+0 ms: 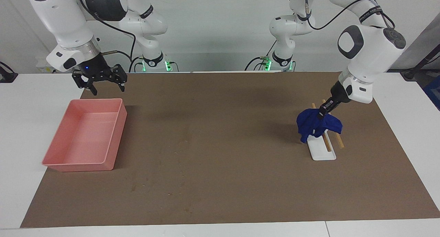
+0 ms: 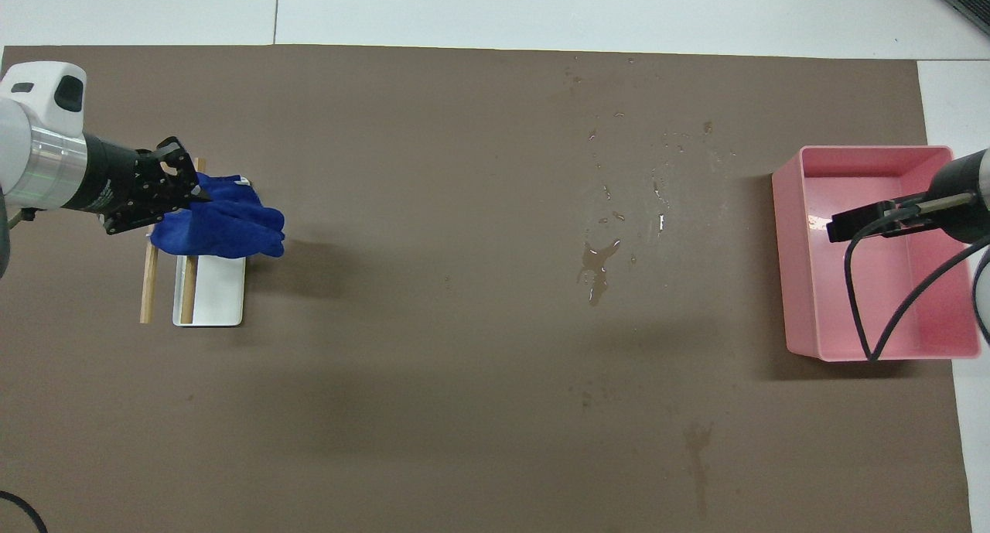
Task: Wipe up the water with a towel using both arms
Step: 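Grasp the blue towel with the left gripper and lift it off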
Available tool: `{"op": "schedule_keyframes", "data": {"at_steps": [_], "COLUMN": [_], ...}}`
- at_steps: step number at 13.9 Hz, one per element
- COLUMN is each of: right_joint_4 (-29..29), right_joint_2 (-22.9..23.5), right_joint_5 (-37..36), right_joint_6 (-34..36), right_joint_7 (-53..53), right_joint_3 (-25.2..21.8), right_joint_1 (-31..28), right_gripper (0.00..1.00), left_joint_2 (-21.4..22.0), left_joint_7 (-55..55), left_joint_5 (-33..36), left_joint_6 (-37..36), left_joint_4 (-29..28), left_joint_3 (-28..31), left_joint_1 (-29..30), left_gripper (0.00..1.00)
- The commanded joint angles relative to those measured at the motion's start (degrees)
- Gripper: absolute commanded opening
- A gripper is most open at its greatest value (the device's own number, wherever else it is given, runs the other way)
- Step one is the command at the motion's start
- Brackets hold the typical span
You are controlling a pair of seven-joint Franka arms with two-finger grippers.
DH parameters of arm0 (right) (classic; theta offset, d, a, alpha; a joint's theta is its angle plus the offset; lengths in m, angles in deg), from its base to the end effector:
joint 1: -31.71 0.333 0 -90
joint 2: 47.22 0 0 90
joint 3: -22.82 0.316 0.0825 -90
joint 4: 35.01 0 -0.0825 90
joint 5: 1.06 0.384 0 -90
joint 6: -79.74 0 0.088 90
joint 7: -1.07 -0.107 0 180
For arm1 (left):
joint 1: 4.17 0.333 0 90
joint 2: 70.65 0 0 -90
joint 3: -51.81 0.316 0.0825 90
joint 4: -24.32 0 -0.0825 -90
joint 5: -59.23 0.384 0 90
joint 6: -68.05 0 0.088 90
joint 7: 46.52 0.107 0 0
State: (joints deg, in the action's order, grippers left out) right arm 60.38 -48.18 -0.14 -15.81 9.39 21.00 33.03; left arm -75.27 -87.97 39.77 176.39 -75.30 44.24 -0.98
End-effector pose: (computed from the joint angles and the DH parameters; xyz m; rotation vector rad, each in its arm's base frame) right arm 0.5565 -0.0034 0.5977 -3.1193 -0.2110 -0.0324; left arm 0.5931 -0.0677 0.5312 2.6108 1.0186 -0.0927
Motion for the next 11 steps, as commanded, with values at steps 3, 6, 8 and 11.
{"op": "schedule_keyframes", "data": {"at_steps": [3, 6, 8, 11], "right_joint_4": [1.2, 1.2, 1.38, 2.61], "right_joint_2": [-1.23, -1.32, -1.93, -2.11], "right_joint_5": [1.01, 1.01, 1.01, 4.85], "right_joint_6": [0.18, 1.24, 1.15, -3.04], "right_joint_7": [-0.67, -0.5, 2.82, 0.43], "right_joint_3": [0.32, 0.93, 1.02, 1.28], "right_joint_1": [-0.62, 0.43, 0.87, 4.28], "right_gripper": [1.0, 1.0, 1.0, 1.0], "left_joint_2": [2.42, 3.39, 3.3, 3.3], "left_joint_7": [-23.54, -38.65, -45.09, -50.04], "left_joint_5": [-18.21, -22.63, -23.78, -29.21], "left_joint_6": [-0.16, 6.85, 9.77, 11.44], "left_joint_4": [-0.39, -3.55, -3.91, -3.83], "left_joint_3": [-2.53, -2.54, -2.62, -2.62], "left_joint_1": [-1.69, -8.27, -12.23, -14.79], "left_gripper": [0.0, 0.0, 0.0, 0.0]}}
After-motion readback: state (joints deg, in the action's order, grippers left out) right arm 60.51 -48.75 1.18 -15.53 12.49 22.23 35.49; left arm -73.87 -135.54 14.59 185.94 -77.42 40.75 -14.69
